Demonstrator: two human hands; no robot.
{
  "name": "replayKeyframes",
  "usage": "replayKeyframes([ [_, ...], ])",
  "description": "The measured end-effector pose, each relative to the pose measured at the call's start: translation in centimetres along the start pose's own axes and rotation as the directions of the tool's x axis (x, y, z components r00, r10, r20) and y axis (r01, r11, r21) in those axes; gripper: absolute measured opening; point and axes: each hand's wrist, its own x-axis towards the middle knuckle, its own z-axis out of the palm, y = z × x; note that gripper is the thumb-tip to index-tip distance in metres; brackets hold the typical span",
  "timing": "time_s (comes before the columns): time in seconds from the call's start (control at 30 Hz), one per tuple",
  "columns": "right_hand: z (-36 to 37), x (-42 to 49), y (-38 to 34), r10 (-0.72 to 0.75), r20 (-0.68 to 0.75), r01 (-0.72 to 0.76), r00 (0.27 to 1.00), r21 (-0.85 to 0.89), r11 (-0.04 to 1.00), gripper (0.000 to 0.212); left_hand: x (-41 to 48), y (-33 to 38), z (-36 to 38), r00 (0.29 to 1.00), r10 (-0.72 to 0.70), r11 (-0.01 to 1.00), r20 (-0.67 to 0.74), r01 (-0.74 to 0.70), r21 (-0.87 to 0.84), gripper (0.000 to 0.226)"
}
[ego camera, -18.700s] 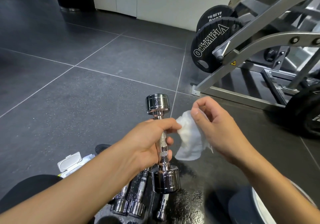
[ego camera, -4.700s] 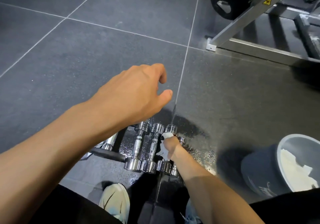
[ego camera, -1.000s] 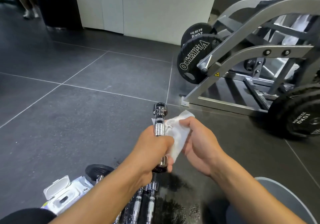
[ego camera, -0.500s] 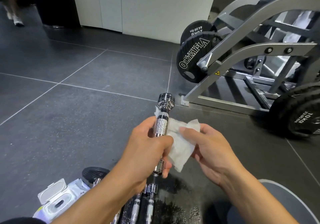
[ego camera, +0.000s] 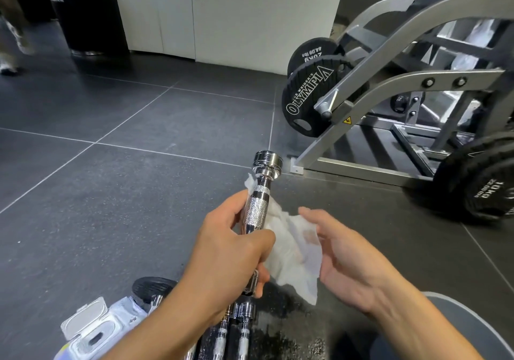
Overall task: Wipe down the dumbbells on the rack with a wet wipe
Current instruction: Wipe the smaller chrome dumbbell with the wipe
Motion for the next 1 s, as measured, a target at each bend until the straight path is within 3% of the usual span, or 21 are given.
replayKeyframes([
  [0.1, 0.2, 0.0, -0.2, 0.031, -0.029, -0.03, 0.999, 0.004, 1.0, 0.041, -0.1, 0.1, -0.1, 1.0, -0.012, 1.0, 0.012, 0.013, -0.014, 0.024],
  [0.23, -0.5, 0.1, -1.4, -0.043, -0.081, 0.052, 0.996, 0.114, 0.992, 0.039, -0.3, 0.1, -0.2, 0.997, -0.041, 0.999, 0.06, 0.042, -0.024, 0.031],
  [0.37, 0.1, -0.1, -2.3, -0.189, -0.184, 0.215, 0.965, 0.137, 0.967, 0.044, -0.5, 0.1, 0.0, 0.963, -0.226, 0.951, 0.148, 0.251, -0.181, 0.028],
  [0.47, 0.7, -0.4, -2.5, -0.199, -0.203, 0.243, 0.959, 0.221, 0.945, 0.058, -0.3, 0.1, 0.3, 0.895, -0.359, 0.825, 0.264, 0.437, -0.36, 0.027],
  [0.57, -0.1, -0.6, -4.2, -0.336, -0.321, 0.414, 0.885, 0.217, 0.884, 0.045, -0.1, -0.1, 0.5, 0.858, -0.407, 0.711, 0.315, 0.513, -0.48, 0.028],
  [0.67, -1.1, -1.4, -6.0, -0.459, -0.413, 0.56, 0.786, 0.165, 0.812, 0.027, 0.2, -0.5, 0.3, 0.854, -0.442, 0.706, 0.275, 0.52, -0.481, 0.057],
  [0.73, -1.2, -1.7, -6.8, -0.581, -0.396, 0.643, 0.712, 0.032, 0.766, 0.013, 0.1, -0.3, 0.2, 0.861, -0.415, 0.732, 0.294, 0.507, -0.454, 0.063],
  [0.8, -1.2, -1.6, -6.7, -0.654, -0.322, 0.655, 0.685, -0.121, 0.746, 0.026, 0.1, -0.1, 0.0, 0.863, -0.379, 0.758, 0.334, 0.496, -0.423, 0.066],
  [0.9, -0.1, -1.1, -5.0, -0.634, -0.169, 0.574, 0.755, -0.298, 0.763, 0.029, -0.2, -0.4, -0.2, 0.839, -0.325, 0.773, 0.437, 0.502, -0.388, 0.066],
  [0.97, 0.6, -0.6, -3.9, -0.586, -0.016, 0.564, 0.81, -0.252, 0.786, 0.024, -0.6, -0.6, -0.2, 0.805, -0.306, 0.797, 0.508, 0.509, -0.326, 0.061],
  [1.0, 0.8, -0.4, -3.5, -0.568, 0.077, 0.569, 0.82, -0.23, 0.79, 0.035, -0.8, -0.7, -0.1, 0.79, -0.298, 0.813, 0.535, 0.504, -0.292, 0.058],
])
